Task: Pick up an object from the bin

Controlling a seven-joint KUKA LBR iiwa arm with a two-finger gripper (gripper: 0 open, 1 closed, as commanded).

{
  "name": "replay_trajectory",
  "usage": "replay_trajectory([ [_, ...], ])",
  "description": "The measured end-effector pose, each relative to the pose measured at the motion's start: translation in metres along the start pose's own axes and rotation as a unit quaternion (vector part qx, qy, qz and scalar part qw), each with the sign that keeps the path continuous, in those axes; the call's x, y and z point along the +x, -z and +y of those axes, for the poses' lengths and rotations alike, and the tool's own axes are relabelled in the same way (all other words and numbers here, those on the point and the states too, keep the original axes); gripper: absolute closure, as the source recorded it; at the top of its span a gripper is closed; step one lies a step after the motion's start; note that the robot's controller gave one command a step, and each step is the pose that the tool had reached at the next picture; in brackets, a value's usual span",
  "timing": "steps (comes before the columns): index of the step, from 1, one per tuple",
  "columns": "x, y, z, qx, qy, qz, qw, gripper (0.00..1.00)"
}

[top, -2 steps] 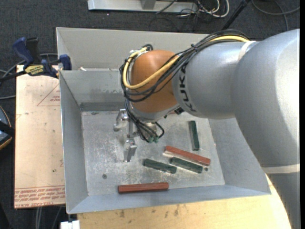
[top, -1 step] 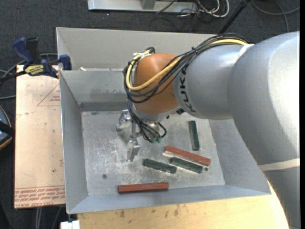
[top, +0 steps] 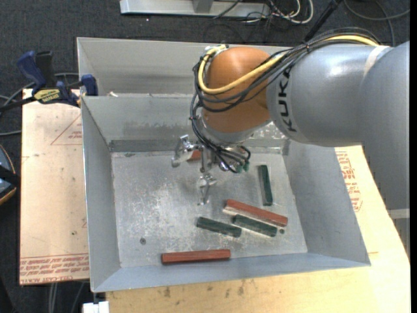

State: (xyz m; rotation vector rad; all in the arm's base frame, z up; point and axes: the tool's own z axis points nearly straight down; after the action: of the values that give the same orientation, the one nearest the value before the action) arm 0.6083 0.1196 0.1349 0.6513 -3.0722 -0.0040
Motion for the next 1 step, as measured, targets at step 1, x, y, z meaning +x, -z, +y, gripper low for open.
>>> replay_trajectory([
  [1,0.0449,-0.0198,0.0104,0.002,-0.051,-0.0046,0.9987,0.00],
])
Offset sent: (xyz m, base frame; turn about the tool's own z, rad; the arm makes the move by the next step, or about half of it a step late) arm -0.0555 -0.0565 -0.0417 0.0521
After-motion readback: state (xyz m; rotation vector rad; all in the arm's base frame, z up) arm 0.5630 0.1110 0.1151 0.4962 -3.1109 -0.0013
